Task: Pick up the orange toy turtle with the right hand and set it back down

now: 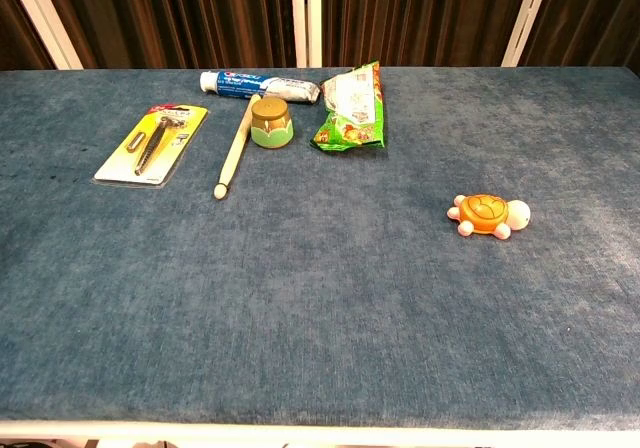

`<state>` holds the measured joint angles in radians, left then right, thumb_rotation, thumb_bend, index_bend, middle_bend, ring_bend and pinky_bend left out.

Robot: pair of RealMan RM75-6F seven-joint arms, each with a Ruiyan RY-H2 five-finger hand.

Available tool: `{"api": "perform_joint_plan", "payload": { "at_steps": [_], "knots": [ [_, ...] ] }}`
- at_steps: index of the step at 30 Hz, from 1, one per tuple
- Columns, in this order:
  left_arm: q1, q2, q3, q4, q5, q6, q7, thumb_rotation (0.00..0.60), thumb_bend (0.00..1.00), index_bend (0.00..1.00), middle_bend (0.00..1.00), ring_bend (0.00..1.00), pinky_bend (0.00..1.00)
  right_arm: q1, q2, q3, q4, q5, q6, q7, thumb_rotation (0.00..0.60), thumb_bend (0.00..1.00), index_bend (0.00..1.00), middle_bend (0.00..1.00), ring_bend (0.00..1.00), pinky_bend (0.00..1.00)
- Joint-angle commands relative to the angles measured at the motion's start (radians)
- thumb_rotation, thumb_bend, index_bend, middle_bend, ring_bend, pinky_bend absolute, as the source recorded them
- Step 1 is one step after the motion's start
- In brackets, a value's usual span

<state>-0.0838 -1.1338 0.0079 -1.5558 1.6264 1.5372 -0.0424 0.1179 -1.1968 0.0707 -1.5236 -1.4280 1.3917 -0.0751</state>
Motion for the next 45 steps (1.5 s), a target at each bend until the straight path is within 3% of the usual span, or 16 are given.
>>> {"api": "perform_joint_plan", "payload": {
  "at_steps": [1, 13, 22, 34, 40, 45],
  "knots": [
    [0.000, 0.003, 0.001, -0.007, -0.003, -0.004, 0.013, 0.600, 0.00, 0.09, 0.06, 0.00, 0.00, 0.000, 0.001, 0.000, 0.000, -0.004, 0.002, 0.001, 0.600, 0.00, 0.00, 0.00, 0.00, 0.00],
    [0.002, 0.012, 0.009, -0.023, -0.019, -0.024, 0.035, 0.600, 0.00, 0.09, 0.06, 0.00, 0.00, 0.008, -0.018, 0.005, 0.001, 0.002, 0.000, -0.034, 0.600, 0.00, 0.00, 0.02, 0.00, 0.00],
    [-0.007, 0.014, 0.008, -0.019, -0.024, -0.042, 0.020, 0.600, 0.00, 0.09, 0.06, 0.00, 0.00, 0.118, -0.034, 0.020, -0.053, -0.026, -0.123, -0.155, 0.600, 0.05, 0.00, 0.11, 0.00, 0.00],
    [0.001, 0.022, 0.017, -0.003, -0.038, -0.050, -0.001, 0.600, 0.00, 0.10, 0.06, 0.00, 0.00, 0.293, -0.202, 0.044, -0.031, 0.026, -0.333, -0.314, 0.600, 0.11, 0.00, 0.13, 0.00, 0.00],
    [-0.004, 0.025, 0.022, 0.004, -0.046, -0.071, -0.017, 0.600, 0.00, 0.09, 0.06, 0.00, 0.00, 0.330, -0.268, 0.048, 0.022, 0.041, -0.350, -0.333, 0.600, 0.21, 0.09, 0.19, 0.00, 0.00],
    [-0.002, 0.023, 0.022, 0.015, -0.050, -0.072, -0.030, 0.600, 0.00, 0.10, 0.06, 0.00, 0.00, 0.352, -0.299, 0.047, 0.052, 0.058, -0.367, -0.346, 0.600, 0.23, 0.14, 0.21, 0.00, 0.00]
  ]
}}
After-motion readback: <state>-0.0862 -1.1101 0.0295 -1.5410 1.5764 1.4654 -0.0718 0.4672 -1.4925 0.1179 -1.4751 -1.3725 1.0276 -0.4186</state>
